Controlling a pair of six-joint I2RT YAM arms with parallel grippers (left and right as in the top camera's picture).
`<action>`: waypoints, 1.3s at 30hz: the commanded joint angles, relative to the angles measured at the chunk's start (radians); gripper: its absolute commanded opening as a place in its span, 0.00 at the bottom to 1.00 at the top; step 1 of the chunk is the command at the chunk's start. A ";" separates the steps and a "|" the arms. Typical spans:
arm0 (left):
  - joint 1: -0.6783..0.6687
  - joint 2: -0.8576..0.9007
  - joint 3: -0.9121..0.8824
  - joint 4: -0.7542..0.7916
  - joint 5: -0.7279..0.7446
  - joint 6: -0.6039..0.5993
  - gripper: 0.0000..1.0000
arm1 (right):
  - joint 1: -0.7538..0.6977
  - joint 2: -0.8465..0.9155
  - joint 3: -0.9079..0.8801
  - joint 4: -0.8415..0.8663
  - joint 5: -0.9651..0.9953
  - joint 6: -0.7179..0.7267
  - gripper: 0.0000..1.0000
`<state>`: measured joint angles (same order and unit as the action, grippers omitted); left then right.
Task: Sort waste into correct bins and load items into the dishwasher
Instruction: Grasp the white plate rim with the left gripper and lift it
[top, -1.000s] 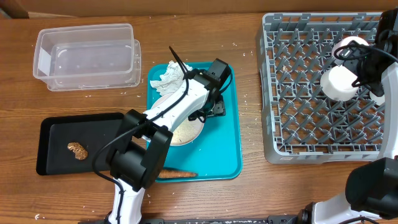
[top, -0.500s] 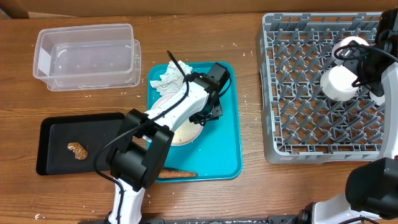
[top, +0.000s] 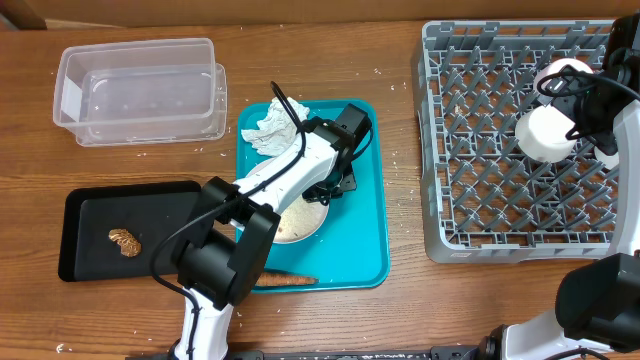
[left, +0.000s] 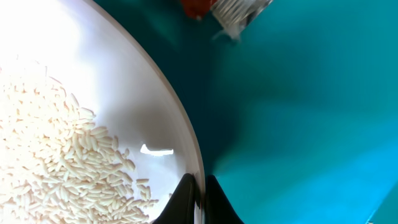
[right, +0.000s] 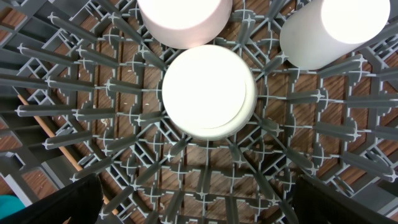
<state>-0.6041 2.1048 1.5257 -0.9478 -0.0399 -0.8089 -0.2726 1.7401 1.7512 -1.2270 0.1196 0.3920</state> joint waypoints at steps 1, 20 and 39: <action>-0.013 0.016 0.004 -0.025 0.011 -0.007 0.04 | 0.000 -0.023 0.022 0.002 0.007 0.008 1.00; -0.027 0.015 0.299 -0.398 -0.142 -0.010 0.04 | 0.000 -0.023 0.022 0.002 0.008 0.008 1.00; -0.021 0.012 0.339 -0.595 -0.306 -0.037 0.04 | 0.000 -0.023 0.022 0.002 0.007 0.008 1.00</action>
<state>-0.6270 2.1063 1.8355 -1.5150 -0.2581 -0.8116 -0.2726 1.7401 1.7512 -1.2270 0.1196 0.3923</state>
